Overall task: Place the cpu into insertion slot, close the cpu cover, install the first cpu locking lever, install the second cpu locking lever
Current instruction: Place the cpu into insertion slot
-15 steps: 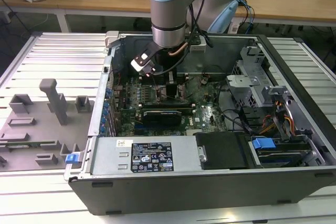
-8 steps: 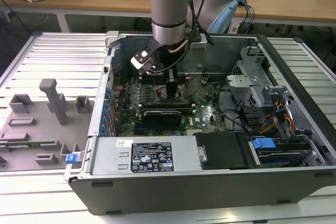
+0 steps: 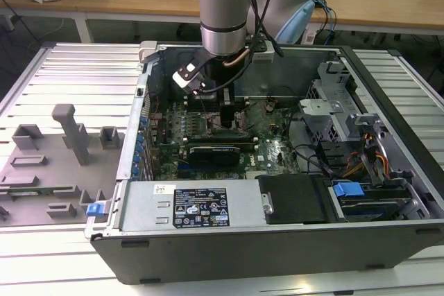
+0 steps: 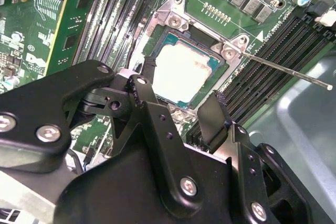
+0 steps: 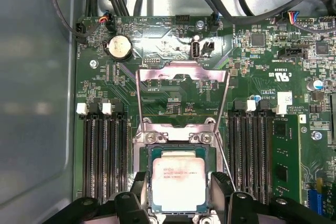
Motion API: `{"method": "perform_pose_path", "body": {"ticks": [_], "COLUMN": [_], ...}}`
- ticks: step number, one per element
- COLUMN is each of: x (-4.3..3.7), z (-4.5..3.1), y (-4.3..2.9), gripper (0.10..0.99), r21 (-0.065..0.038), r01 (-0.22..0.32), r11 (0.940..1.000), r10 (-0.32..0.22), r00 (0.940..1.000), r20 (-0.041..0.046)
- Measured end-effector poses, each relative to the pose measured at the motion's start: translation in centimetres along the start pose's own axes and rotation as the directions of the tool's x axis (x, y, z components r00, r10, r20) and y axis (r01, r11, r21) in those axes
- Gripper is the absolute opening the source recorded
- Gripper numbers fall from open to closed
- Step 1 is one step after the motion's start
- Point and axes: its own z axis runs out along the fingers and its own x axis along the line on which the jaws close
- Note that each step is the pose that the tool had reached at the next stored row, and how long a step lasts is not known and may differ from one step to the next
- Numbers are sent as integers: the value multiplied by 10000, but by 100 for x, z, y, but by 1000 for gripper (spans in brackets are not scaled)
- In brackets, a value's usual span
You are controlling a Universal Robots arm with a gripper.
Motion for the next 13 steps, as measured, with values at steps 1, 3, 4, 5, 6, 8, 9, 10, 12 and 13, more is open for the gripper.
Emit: {"method": "perform_pose_path", "body": {"ticks": [1, 3, 4, 5, 6, 8, 9, 10, 12, 13], "x": [0, 0, 0, 0, 0, 0, 0, 0, 0, 0], "z": [0, -1, -1, -1, -2, -2, -2, -2, -3, -3], "y": [0, 0, 0, 0, 0, 0, 0, 0, 0, 0], "gripper": [600, 600, 600, 600, 600, 518, 455, 396, 212, 153], "r21": [0, 1, 1, 1, 1, 0, 1, 1, 1, 2], "r01": [-1, 0, 0, 0, 0, 0, 0, 0, 0, 0], "r11": [10000, 10000, 10000, 10000, 10000, 10000, 10000, 10000, 10000, 10000], "r10": [1, 0, 0, 0, 0, 0, 0, 0, 0, 0], "r00": [10000, 10000, 10000, 10000, 10000, 10000, 10000, 10000, 10000, 10000], "r20": [-1, 2, 1, 1, 2, 2, 1, 2, 2, 2]}}
